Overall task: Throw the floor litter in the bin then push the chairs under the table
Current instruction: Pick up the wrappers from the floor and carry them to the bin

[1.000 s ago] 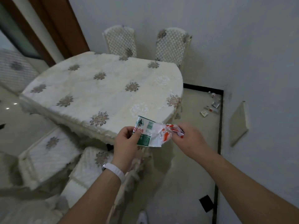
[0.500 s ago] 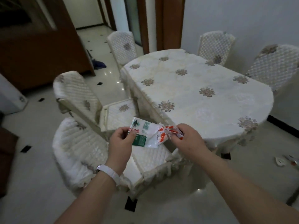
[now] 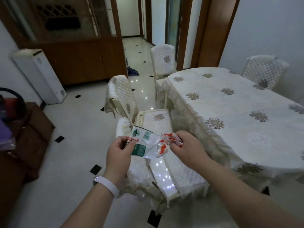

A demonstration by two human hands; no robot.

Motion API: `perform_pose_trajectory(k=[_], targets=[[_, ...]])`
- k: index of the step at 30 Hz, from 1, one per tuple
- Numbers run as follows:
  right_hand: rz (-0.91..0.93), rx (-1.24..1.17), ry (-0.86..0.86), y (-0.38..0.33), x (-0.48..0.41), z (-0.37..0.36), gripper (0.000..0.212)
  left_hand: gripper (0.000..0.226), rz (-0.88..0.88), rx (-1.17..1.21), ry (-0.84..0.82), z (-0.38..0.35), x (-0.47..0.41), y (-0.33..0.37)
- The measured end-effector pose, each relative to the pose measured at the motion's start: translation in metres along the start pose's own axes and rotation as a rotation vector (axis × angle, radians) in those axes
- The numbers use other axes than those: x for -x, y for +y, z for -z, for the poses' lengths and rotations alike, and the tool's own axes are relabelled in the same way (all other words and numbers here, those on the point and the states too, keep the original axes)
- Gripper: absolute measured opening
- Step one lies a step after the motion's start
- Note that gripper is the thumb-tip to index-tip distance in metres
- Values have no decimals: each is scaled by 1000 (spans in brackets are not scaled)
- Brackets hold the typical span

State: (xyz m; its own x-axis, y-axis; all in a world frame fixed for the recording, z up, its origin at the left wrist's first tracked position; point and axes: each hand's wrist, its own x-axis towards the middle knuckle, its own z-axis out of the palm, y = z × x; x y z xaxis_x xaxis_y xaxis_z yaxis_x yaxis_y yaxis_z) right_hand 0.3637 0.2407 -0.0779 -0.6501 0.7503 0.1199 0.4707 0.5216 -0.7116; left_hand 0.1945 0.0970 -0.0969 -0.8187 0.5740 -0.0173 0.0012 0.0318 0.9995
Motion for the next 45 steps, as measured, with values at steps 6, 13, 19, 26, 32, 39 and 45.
perform_pose_trajectory(k=[6,13,19,26,32,39,45], targets=[[67,10,-7,-104,-30,-89,21,4,-43,1,81,130,-50,7],[168,37,-69,-191,-61,-172,21,3,-1,30,244,246,-87,2],[217,28,-122,-237,-100,-219,17,9,-24,59,308,303,-125,3],[195,-62,-146,-250,-177,-265,18,13,-69,16,358,337,-201,4],[218,-115,-163,-262,-282,-304,16,8,-70,-41,419,351,-301,5],[249,-163,-124,-281,-408,-317,23,4,-93,-122,442,350,-418,32],[271,-182,-125,-292,-473,-339,27,6,-105,-136,439,357,-489,36]])
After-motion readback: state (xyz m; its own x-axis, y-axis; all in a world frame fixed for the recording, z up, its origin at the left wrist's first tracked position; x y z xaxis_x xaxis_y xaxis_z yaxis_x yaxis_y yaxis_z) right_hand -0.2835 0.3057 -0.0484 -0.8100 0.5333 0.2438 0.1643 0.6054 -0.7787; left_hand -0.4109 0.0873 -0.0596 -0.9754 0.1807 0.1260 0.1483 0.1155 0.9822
